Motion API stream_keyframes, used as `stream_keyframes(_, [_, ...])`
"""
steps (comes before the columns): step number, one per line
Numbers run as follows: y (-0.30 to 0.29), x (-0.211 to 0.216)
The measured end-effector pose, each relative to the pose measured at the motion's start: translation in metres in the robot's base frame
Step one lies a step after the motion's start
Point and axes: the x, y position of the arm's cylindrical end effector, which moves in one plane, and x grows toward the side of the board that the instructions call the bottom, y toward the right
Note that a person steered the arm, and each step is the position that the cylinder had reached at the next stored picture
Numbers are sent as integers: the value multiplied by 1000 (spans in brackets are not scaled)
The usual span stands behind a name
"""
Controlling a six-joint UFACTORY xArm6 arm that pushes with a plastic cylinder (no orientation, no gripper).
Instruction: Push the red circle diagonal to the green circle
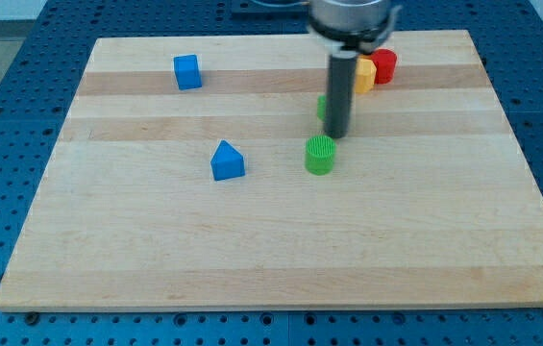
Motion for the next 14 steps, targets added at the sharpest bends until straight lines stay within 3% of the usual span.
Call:
stream_keyframes(2, [87,-52])
stream_keyframes(5, [123,-104])
stream_keyframes(7, [-9,-116])
stream_keyframes(8, [-33,-117])
stream_keyframes(10, [103,-131])
stream_keyframes(11, [103,-168])
stream_keyframes(12, [68,-167])
stream_keyframes(14, [-64,-139])
